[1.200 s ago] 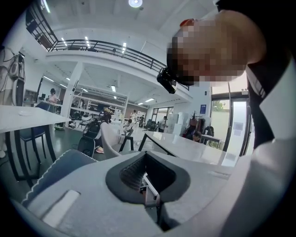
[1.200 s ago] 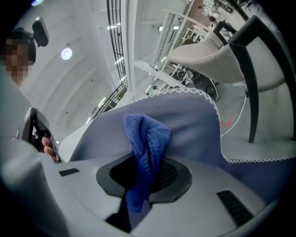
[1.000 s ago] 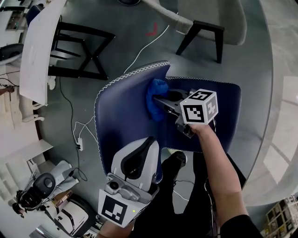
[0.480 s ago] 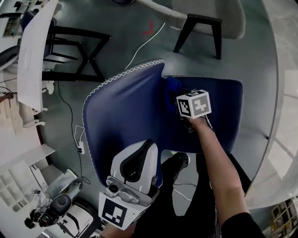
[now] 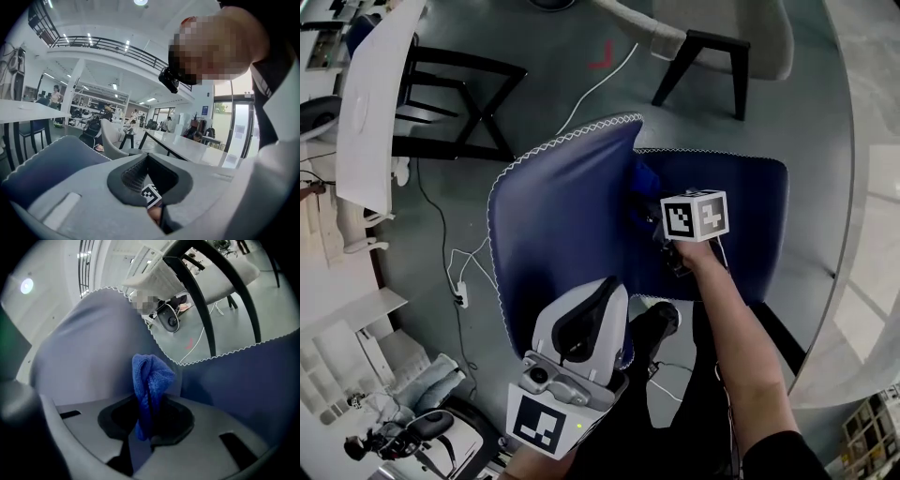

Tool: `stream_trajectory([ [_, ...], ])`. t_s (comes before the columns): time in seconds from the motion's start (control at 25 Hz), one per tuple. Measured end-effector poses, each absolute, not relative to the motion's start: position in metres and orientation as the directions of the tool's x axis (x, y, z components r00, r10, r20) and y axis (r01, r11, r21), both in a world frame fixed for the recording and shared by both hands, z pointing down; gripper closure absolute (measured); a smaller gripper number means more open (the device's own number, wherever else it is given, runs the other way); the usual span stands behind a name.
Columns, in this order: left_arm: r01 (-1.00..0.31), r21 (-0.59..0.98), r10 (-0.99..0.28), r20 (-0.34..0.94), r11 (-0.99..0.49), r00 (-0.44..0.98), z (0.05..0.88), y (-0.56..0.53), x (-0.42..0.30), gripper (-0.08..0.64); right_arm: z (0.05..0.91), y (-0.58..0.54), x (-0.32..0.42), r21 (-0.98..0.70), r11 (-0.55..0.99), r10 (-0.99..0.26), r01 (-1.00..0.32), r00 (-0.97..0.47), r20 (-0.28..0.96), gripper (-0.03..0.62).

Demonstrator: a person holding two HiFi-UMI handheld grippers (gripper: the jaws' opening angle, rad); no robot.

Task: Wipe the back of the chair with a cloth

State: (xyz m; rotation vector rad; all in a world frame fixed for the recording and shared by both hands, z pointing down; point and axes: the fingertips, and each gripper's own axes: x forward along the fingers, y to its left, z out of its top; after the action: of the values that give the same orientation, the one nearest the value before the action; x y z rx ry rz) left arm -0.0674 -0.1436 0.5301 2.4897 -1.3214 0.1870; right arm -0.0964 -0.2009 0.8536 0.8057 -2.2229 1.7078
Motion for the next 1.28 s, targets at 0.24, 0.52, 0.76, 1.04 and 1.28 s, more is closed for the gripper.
stream_trajectory([
  [0.24, -0.837, 0.188, -0.798, 0.252, -0.513, 0.547, 0.513, -0.135, -0.076, 0.552, 0.801, -0.179, -0.106, -0.830, 0.193, -0.272, -0.523, -0.841, 0.467, 0.509],
  [0.52, -0.842, 0.178, -0.798, 0.269, -0.509, 0.540, 0.498, -0.119, -0.086, 0.552, 0.740, -0.159, -0.123, -0.846, 0.245, -0.278, -0.474, -0.870, 0.407, 0.509],
  [0.76, -0.851, 0.162, -0.807, 0.270, -0.499, 0.525, 0.494, -0.109, -0.094, 0.552, 0.702, -0.147, -0.135, -0.836, 0.288, -0.270, -0.466, -0.877, 0.396, 0.509],
  [1.04, -0.850, 0.160, -0.811, 0.255, -0.502, 0.527, 0.480, -0.096, -0.100, 0.552, 0.639, -0.133, -0.148, -0.867, 0.346, -0.244, -0.359, -0.927, 0.286, 0.509],
  [1.28, -0.854, 0.152, -0.819, 0.243, -0.497, 0.520, 0.466, -0.089, -0.104, 0.552, 0.572, -0.119, -0.153, -0.939, 0.327, -0.215, -0.110, -0.976, 0.040, 0.509],
])
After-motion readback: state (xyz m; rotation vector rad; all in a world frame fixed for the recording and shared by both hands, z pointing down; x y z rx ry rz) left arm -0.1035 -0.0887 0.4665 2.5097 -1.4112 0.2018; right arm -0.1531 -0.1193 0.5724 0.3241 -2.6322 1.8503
